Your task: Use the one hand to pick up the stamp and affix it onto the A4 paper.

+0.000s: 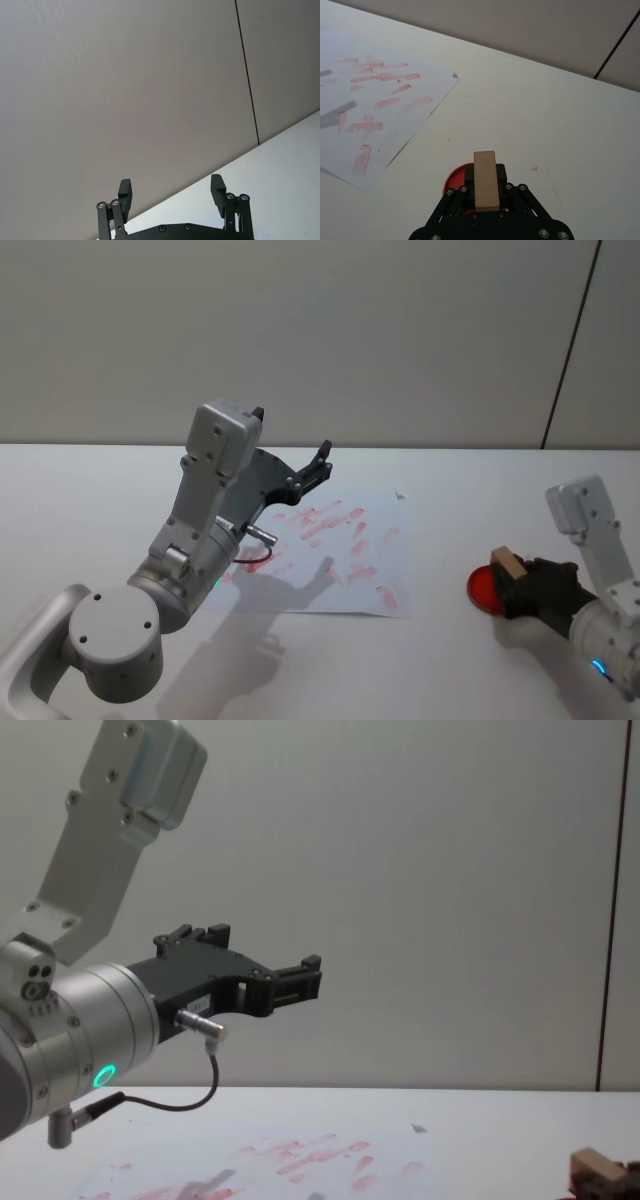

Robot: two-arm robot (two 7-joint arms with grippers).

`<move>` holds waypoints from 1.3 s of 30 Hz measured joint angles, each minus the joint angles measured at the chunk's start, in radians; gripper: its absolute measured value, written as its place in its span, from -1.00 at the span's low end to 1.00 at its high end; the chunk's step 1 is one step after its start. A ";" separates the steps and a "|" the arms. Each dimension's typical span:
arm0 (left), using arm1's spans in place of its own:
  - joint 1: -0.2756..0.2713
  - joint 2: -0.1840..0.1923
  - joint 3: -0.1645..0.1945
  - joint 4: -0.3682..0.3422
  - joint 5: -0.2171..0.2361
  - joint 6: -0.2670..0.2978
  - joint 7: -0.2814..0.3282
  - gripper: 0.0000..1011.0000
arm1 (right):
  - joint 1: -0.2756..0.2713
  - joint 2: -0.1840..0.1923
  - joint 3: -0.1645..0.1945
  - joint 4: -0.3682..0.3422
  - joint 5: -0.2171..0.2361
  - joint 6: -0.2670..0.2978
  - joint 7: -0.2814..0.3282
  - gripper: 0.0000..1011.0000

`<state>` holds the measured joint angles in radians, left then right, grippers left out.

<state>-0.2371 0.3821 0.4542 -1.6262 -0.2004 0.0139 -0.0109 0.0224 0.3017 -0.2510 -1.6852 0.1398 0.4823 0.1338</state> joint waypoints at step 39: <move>0.000 0.000 0.000 0.000 0.000 0.000 0.000 0.98 | 0.244 -0.179 -0.112 0.254 -0.167 -0.032 0.265 -0.56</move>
<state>-0.2371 0.3821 0.4542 -1.6262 -0.2004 0.0139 -0.0110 0.2666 0.1224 -0.3626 -1.4312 -0.0271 0.4502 0.3988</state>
